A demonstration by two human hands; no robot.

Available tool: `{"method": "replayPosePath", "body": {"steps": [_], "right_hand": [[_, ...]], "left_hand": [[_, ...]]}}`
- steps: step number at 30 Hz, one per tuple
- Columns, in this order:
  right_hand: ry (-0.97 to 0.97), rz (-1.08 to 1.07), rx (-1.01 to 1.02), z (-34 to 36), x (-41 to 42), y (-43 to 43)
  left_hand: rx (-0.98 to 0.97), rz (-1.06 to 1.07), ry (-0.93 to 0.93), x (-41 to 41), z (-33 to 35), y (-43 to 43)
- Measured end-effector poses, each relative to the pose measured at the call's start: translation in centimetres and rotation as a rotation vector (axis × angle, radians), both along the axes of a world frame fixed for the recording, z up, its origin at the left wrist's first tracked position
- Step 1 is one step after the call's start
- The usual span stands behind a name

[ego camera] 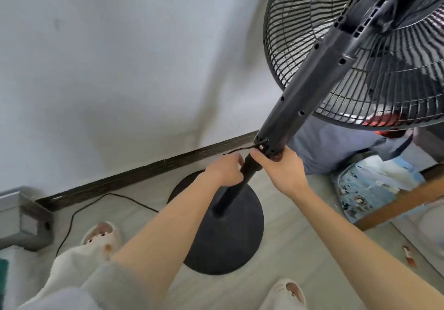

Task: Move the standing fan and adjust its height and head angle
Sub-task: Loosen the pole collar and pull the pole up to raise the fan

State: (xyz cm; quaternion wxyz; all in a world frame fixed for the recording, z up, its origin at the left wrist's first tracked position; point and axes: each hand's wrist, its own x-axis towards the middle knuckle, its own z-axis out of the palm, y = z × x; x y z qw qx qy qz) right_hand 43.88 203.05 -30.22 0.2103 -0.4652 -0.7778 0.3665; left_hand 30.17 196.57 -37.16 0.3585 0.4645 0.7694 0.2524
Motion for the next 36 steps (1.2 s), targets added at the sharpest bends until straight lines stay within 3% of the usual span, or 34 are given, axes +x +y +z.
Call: {"method": "replayPosePath", "body": {"steps": [2,8,14,22,27,36], "right_hand": [[0.017,-0.002,-0.030,-0.3,-0.2,-0.2],[0.152,-0.051,-0.135,-1.4,-1.4,-0.3],[0.473,-0.160,-0.320,-3.3,-3.4,-0.6],[0.434,-0.091,-0.183,-4.5,-4.5,0.1],[0.429,-0.029,-0.148,-4.7,-4.4,0.1],[0.455,0.139,-0.319,-4.4,-3.4,2.0]], "left_hand": [[-0.060,-0.117,-0.032,0.5,-0.6,0.2],[0.037,-0.133,-0.053,0.0,-3.1,0.9],[0.136,-0.037,-0.216,0.9,-5.0,1.9],[0.333,0.067,-0.228,1.5,-8.7,1.8],[0.267,0.049,-0.242,1.2,-9.4,2.2],[0.186,-0.028,-0.273,0.6,-8.5,2.9]]}}
